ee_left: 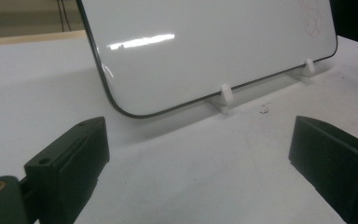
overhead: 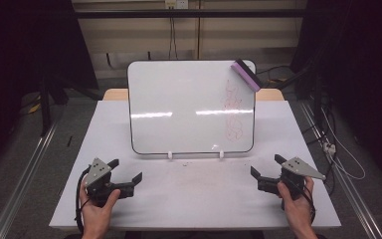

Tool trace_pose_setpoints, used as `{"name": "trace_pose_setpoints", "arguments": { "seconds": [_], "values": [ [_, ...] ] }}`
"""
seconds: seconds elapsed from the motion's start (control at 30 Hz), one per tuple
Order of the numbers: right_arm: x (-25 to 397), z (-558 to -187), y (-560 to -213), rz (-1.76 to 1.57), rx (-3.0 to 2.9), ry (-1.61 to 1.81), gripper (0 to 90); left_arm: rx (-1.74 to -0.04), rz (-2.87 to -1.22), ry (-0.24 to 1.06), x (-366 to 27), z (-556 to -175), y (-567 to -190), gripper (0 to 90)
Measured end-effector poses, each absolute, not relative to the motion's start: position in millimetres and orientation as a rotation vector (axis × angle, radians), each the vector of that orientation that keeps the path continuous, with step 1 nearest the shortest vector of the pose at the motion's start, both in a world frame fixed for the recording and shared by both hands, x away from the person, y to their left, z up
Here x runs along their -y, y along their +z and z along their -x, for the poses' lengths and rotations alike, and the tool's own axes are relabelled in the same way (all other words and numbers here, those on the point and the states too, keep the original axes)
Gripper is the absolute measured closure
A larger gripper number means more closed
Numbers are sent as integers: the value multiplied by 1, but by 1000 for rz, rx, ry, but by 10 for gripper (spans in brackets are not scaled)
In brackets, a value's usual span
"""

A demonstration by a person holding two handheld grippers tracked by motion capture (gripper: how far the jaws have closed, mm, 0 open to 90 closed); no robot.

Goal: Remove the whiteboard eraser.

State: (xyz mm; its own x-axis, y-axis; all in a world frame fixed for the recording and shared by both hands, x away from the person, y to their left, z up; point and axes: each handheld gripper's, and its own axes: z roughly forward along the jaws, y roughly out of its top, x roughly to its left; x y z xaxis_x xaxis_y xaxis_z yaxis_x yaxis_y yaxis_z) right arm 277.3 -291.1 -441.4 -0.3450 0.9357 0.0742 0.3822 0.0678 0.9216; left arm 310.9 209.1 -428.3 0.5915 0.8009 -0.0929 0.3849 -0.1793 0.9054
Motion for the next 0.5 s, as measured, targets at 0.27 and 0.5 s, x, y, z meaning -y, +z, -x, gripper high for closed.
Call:
{"name": "trace_pose_setpoints", "arguments": {
  "seconds": [0.27, 0.5],
  "values": [
    [289, -279, -439, -1314, -1796, 1245, 33, -996, -1778, 503, -211, -313, -430, 44],
    [289, -281, -437, -1321, -1796, 1237, 37, -997, -1781, 497, -212, -315, -432, 44]
  ]
}}
